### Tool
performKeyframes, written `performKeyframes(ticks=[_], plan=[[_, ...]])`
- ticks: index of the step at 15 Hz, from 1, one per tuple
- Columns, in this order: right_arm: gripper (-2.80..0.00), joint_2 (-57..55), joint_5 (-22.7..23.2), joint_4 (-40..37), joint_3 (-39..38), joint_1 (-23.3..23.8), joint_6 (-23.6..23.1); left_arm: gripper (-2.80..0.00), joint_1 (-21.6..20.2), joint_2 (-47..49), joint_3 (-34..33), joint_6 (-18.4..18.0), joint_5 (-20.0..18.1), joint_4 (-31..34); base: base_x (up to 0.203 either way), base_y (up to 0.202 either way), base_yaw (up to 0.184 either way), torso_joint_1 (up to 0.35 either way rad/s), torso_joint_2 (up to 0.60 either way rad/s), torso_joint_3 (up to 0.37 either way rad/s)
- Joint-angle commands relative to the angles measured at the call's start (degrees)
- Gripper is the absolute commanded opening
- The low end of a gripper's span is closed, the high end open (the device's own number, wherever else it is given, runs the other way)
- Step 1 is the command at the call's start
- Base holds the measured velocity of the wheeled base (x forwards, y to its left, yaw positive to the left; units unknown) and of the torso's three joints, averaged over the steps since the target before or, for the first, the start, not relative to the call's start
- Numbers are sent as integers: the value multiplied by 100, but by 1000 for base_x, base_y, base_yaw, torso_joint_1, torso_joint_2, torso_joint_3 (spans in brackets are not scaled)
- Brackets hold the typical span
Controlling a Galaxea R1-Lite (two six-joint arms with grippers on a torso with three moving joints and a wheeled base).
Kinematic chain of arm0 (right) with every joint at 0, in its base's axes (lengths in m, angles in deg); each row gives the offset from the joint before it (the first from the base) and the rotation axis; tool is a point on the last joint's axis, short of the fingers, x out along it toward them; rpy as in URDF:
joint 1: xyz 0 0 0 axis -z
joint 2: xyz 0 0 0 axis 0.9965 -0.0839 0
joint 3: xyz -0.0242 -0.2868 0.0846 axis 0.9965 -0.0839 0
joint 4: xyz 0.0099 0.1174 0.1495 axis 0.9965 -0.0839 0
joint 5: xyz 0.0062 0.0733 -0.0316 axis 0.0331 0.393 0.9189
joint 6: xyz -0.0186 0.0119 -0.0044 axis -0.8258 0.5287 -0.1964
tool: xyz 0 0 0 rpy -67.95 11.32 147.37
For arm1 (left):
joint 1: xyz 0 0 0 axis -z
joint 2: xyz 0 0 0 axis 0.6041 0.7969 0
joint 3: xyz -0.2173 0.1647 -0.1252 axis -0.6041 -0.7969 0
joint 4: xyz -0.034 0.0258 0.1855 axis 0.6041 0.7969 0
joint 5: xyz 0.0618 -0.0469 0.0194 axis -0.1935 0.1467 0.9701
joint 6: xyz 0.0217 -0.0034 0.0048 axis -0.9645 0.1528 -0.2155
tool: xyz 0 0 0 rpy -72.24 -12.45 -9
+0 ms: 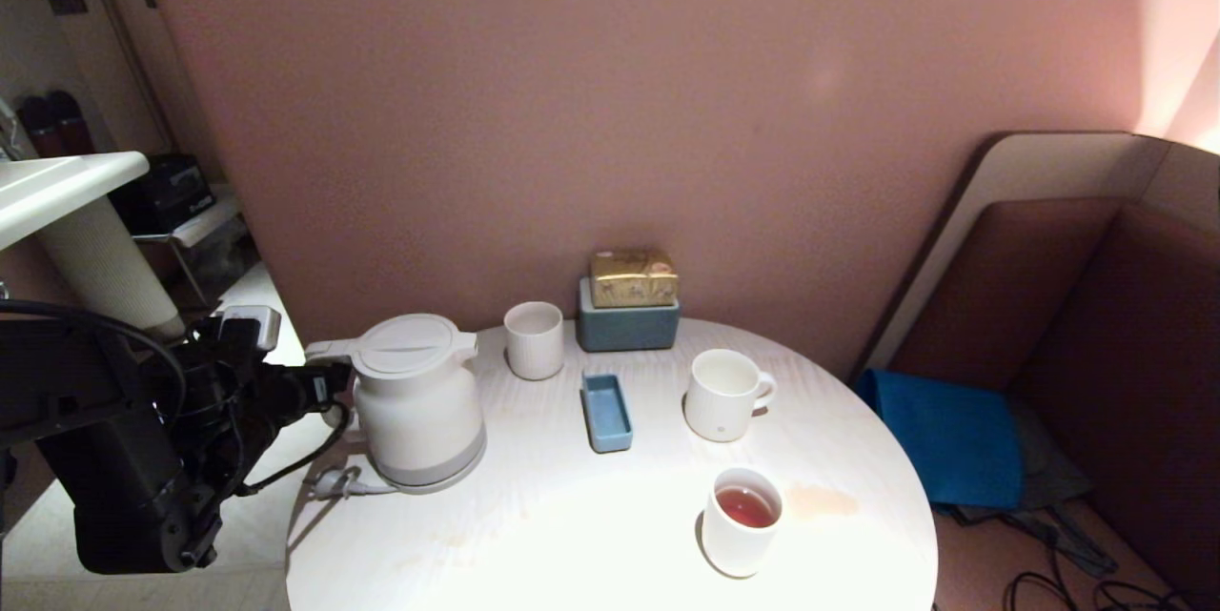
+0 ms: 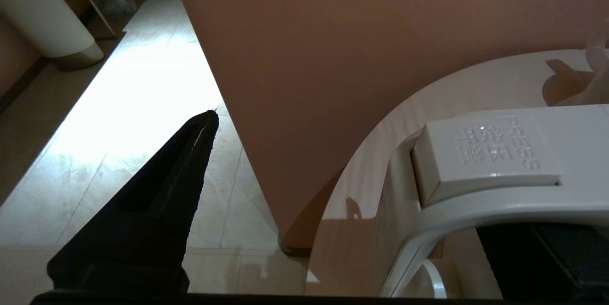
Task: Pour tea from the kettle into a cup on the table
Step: Pick up the kettle
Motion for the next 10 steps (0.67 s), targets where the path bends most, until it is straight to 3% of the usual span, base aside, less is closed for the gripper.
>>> performKeyframes(ticks=[1,10], plan=[[-280,-7,6,0,0,-1,-3,-280,-2,14,6,-2,5,-281,0,0,0,0,0,0],[-280,-7,6,0,0,-1,-3,-280,-2,15,6,-2,5,-281,0,0,0,0,0,0]])
